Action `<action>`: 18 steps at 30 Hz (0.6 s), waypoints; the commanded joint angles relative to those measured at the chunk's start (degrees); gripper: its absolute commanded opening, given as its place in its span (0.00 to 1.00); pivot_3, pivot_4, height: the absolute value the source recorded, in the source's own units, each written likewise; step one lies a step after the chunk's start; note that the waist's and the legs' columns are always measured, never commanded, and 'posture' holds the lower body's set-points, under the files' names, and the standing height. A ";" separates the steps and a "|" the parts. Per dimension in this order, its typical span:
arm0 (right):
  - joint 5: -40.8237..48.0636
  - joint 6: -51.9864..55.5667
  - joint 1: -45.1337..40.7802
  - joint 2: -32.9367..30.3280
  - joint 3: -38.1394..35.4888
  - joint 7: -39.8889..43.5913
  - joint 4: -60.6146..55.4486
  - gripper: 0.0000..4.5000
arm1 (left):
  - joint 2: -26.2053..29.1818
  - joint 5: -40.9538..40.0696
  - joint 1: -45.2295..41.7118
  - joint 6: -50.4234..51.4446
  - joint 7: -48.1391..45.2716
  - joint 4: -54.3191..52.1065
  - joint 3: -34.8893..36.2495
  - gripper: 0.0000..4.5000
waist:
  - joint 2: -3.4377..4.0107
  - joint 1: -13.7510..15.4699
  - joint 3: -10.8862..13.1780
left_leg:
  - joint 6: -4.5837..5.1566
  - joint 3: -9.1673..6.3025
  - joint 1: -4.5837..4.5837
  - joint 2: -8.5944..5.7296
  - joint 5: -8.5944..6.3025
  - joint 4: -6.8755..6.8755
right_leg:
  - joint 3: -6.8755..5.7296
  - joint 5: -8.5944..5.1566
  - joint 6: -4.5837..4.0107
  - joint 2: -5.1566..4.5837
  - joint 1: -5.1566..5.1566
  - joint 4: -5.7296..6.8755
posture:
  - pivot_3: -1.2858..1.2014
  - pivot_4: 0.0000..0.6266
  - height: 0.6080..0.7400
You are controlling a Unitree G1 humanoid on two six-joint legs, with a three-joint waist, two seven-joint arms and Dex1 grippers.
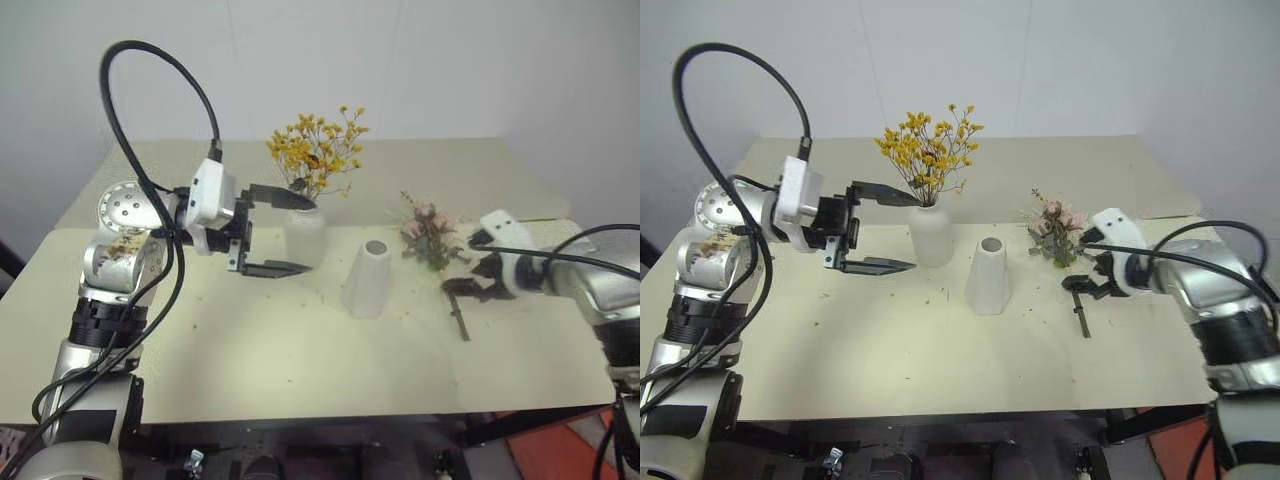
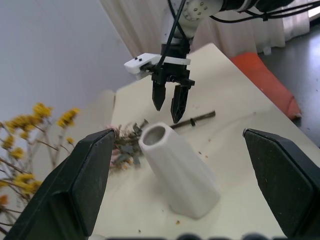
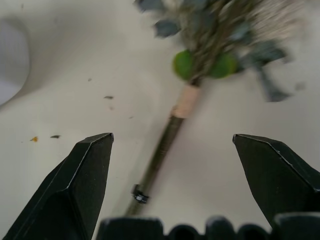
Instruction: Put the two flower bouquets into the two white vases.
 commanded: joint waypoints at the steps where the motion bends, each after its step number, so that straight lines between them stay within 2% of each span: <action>1: -3.16 0.10 -5.31 1.50 2.49 2.02 5.22 1.00 | 0.31 1.07 -0.70 -1.41 0.47 0.21 -0.04 1.00 | 0.00 -0.02 0.00 | 0.00 0.00 0.01 0.00 0.00 0.00 | 0.00 0.02 -0.03 0.00 0.00 0.00 | 0.52 0.24 1.00; 6: -7.62 -3.90 -10.10 5.38 5.56 4.04 15.73 1.00 | 0.20 1.60 0.14 -1.33 1.09 -0.42 -0.06 1.00 | 0.00 -0.01 0.00 | 0.00 -0.01 0.00 0.00 0.00 0.00 | -0.02 0.01 -0.02 0.00 0.00 -0.01 | 0.52 0.24 1.00; 15: -14.05 -10.83 -16.47 11.44 6.03 5.86 32.20 1.00 | 1.74 2.48 2.14 -2.37 1.67 -0.90 0.66 1.00 | 0.02 -0.16 0.01 | 0.00 0.00 0.03 0.01 0.00 -0.01 | -0.02 0.06 -0.10 0.01 -0.02 0.02 | 0.52 0.24 1.00; 18: -16.08 -12.91 -18.58 12.97 5.37 5.49 37.35 0.87 | 1.86 2.59 2.99 -2.24 2.37 -1.56 0.82 1.00 | 0.03 -0.12 0.02 | 0.00 -0.01 0.03 0.01 0.00 -0.01 | -0.02 0.06 -0.10 0.01 -0.02 0.03 | 0.52 0.24 1.00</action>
